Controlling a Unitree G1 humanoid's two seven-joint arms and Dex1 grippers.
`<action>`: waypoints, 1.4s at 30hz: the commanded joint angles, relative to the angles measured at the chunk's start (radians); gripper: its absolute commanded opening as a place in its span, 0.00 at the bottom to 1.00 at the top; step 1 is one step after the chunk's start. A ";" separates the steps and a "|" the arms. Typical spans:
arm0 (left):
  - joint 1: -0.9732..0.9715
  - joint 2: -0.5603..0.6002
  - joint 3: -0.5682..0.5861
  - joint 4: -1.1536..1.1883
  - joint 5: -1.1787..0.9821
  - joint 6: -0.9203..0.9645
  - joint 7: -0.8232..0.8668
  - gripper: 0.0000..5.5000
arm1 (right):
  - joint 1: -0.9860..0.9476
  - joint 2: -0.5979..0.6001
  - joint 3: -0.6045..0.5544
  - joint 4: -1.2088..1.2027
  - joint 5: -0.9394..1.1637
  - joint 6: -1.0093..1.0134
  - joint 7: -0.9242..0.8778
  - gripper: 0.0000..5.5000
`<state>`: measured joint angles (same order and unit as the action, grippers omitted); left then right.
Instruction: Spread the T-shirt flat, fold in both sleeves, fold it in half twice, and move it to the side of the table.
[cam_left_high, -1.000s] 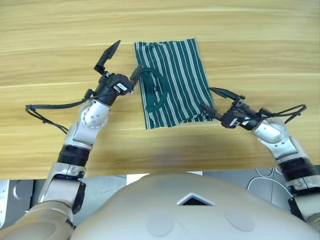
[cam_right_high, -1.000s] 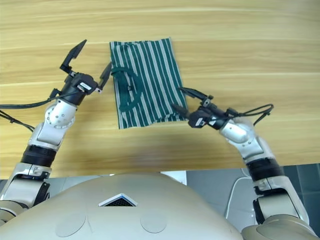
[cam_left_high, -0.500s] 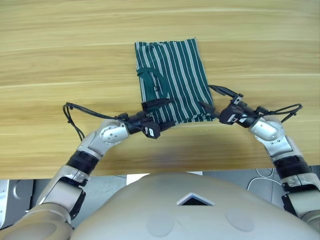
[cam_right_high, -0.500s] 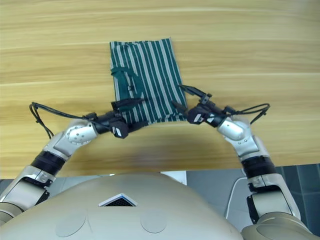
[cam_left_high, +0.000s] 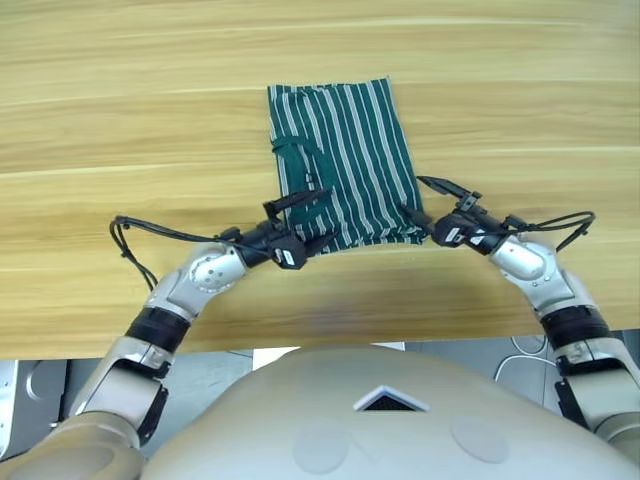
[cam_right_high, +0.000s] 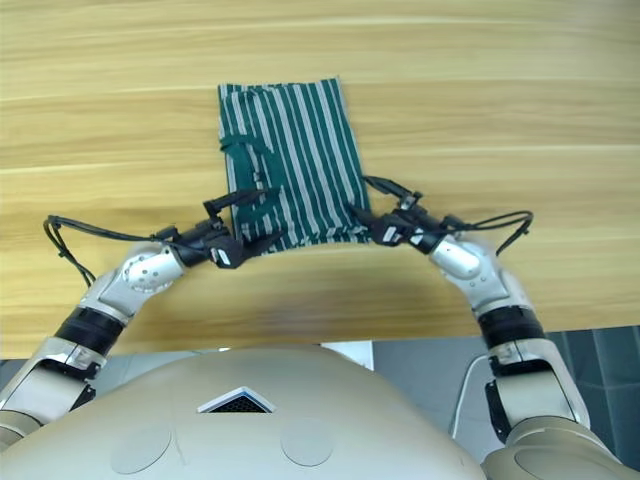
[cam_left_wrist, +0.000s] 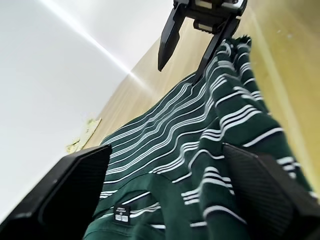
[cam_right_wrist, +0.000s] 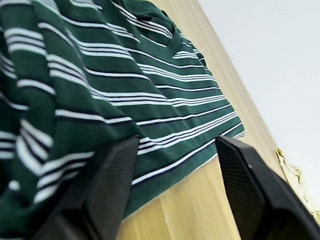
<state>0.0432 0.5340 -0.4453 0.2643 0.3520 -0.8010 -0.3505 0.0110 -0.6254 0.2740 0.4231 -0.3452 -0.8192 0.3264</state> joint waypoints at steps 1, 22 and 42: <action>0.094 0.056 -0.025 -0.031 -0.004 0.040 -0.074 0.75 | 0.042 -0.020 0.020 0.008 -0.087 0.043 -0.008 0.51; 0.244 0.274 0.117 -0.417 -0.427 -0.009 -0.216 0.75 | 0.134 -0.043 -0.114 -0.372 0.382 -0.013 0.043 0.51; 0.033 0.345 0.024 0.036 -0.031 -0.069 -0.359 0.75 | 0.159 -0.211 -0.005 -0.336 -0.192 0.057 0.104 0.51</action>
<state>0.0736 0.8925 -0.3377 0.2290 0.2648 -0.8805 -0.6112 0.1684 -0.8188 0.2411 0.0814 -0.5287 -0.7649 0.3832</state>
